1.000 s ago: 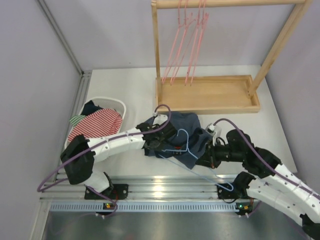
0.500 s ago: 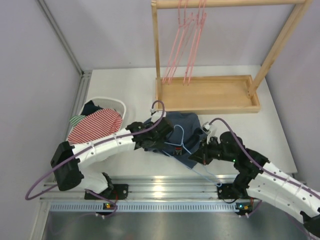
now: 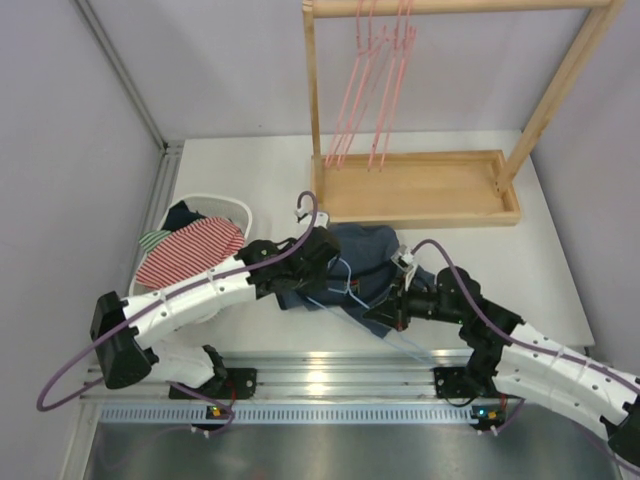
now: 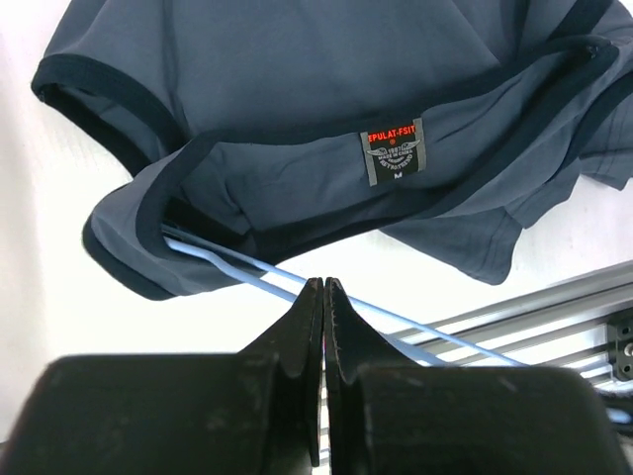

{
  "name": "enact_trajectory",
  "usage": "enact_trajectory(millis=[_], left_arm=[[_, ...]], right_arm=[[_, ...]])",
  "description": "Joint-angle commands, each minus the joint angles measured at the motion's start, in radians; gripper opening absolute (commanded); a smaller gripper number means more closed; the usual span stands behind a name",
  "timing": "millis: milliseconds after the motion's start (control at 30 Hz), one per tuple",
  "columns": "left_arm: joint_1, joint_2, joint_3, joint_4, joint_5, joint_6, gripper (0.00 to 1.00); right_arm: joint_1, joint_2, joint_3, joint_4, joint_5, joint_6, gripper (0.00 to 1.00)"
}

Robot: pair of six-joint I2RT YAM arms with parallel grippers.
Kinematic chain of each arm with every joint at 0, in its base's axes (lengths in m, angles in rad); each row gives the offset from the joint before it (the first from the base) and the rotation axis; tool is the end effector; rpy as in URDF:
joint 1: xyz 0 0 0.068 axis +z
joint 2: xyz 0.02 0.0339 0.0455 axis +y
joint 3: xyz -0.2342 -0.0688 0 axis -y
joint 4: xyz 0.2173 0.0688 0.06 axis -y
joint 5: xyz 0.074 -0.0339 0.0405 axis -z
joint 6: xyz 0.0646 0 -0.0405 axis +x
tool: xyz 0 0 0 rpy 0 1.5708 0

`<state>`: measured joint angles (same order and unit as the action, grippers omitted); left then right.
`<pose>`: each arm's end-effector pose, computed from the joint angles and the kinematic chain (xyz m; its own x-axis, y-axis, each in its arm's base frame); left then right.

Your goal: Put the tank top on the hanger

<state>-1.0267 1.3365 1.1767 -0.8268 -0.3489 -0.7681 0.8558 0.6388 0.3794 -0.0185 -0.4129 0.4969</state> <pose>0.1556 -0.2144 0.2536 -0.8014 0.0633 -0.5948 0.2081 0.9618 -0.1781 0.1020 0.1570 0.2189 -0.6084 -0.0347 -0.7929 -0.7446 0.3705 0.5552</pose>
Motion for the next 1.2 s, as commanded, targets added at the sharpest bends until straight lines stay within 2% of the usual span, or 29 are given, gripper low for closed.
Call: enact_trajectory(millis=[0,167,233,333,367,467,600,767,900,1167], left_arm=[[-0.003,-0.028,0.029,-0.034,-0.007,0.007,0.00],[-0.006,-0.019,-0.032,-0.150,-0.097,-0.091,0.03],[-0.016,-0.034,-0.096,-0.152,-0.113,-0.151,0.11],[-0.055,-0.072,-0.168,-0.117,-0.176,-0.227,0.27],[-0.067,-0.082,-0.181,-0.085,-0.188,-0.252,0.35],[-0.098,-0.100,-0.219,-0.023,-0.261,-0.341,0.43],[-0.096,-0.088,-0.261,0.078,-0.321,-0.399,0.42],[-0.108,-0.048,-0.281,0.074,-0.410,-0.482,0.35],[-0.119,-0.068,-0.327,0.112,-0.446,-0.574,0.35],[-0.130,-0.033,-0.344,0.104,-0.464,-0.631,0.40]], right_arm=[[0.019,0.039,0.021,0.085,-0.009,-0.055,0.00],[0.020,0.015,0.001,0.034,0.016,-0.052,0.00],[0.020,-0.004,-0.005,0.026,0.032,-0.049,0.00],[0.020,-0.007,-0.002,0.020,0.039,-0.046,0.00],[0.022,-0.004,0.000,0.020,0.037,-0.044,0.00],[0.031,0.001,0.000,0.022,0.036,-0.041,0.00],[0.040,-0.011,-0.002,0.020,0.043,-0.034,0.00],[0.046,-0.027,0.001,-0.006,0.048,-0.035,0.00],[0.052,-0.022,0.003,0.005,0.048,-0.027,0.00],[0.063,-0.014,0.001,0.011,0.049,-0.020,0.00]])
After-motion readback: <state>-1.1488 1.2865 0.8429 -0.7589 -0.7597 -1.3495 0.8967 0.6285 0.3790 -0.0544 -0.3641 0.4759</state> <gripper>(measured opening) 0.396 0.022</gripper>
